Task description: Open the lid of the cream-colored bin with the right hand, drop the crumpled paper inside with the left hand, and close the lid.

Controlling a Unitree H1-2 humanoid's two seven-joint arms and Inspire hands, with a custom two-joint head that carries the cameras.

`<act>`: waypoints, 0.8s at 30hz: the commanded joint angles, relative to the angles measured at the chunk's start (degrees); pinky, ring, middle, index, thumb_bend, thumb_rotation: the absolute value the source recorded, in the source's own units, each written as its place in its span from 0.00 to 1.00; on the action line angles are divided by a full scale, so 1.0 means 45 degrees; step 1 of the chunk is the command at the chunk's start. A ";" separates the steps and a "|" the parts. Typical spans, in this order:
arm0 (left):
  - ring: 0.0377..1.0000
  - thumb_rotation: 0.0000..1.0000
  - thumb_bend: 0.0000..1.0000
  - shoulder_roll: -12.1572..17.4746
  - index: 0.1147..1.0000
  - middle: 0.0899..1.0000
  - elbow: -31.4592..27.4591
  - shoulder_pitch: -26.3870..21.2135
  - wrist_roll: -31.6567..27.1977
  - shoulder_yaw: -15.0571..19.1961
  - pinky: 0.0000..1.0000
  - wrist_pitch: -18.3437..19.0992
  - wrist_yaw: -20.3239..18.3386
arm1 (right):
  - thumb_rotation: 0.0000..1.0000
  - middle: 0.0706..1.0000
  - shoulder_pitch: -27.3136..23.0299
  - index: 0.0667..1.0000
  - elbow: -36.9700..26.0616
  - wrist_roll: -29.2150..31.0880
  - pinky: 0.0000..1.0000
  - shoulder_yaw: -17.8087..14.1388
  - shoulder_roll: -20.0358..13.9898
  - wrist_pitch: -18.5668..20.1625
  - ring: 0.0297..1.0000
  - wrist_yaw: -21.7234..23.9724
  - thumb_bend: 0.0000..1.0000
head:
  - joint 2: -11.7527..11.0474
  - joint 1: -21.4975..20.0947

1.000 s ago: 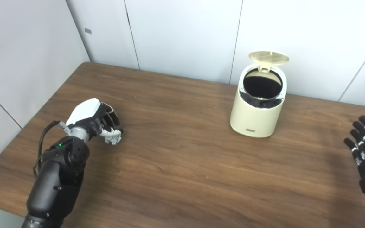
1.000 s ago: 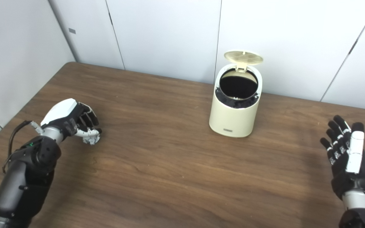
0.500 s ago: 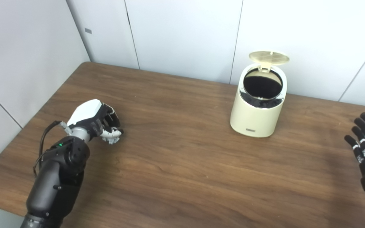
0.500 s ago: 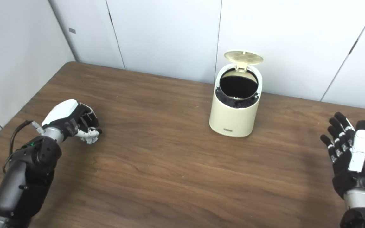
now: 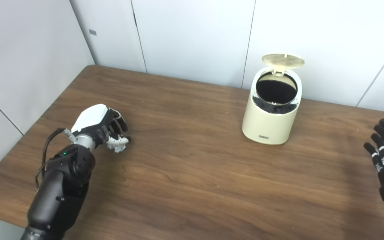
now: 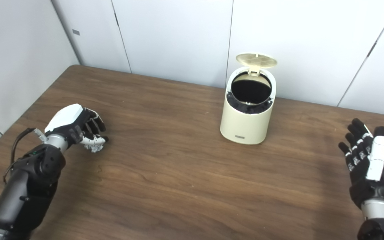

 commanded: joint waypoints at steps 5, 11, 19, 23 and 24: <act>0.28 0.00 0.90 0.0605 0.54 0.40 -0.0721 -0.0259 0.0689 -0.0091 0.19 0.0057 0.0246 | 1.00 0.91 -0.0369 0.87 -0.0652 -0.0033 0.87 -0.0054 0.0056 0.0059 0.93 -0.0248 0.64 | 0.0016 -0.0008; 0.33 0.04 1.00 0.0722 0.58 0.41 -0.0929 -0.0296 0.0805 -0.0219 0.21 0.0036 0.0238 | 1.00 0.93 -0.0335 0.87 -0.0688 0.0051 0.90 -0.0022 0.0026 0.0086 0.95 -0.0176 0.63 | 0.0025 -0.0023; 0.58 0.01 1.00 0.0760 0.58 0.61 -0.1195 -0.0359 0.0164 -0.0013 0.48 -0.0146 0.0335 | 1.00 0.93 -0.0345 0.88 -0.0626 0.0084 0.90 -0.0042 0.0043 0.0150 0.95 -0.0192 0.63 | 0.0025 -0.0023; 0.57 0.00 1.00 0.0671 0.55 0.57 -0.1380 -0.0404 -0.0210 0.0188 0.49 -0.0112 0.0508 | 1.00 0.93 -0.0376 0.88 -0.0558 0.0131 0.90 -0.0072 0.0068 0.0179 0.95 -0.0210 0.61 | 0.0033 -0.0042; 0.56 0.00 0.99 0.0671 0.55 0.57 -0.1410 -0.0419 -0.0228 0.0205 0.48 -0.0073 0.0495 | 1.00 0.93 -0.0385 0.88 -0.0545 0.0140 0.90 -0.0081 0.0077 0.0173 0.95 -0.0216 0.61 | 0.0033 -0.0042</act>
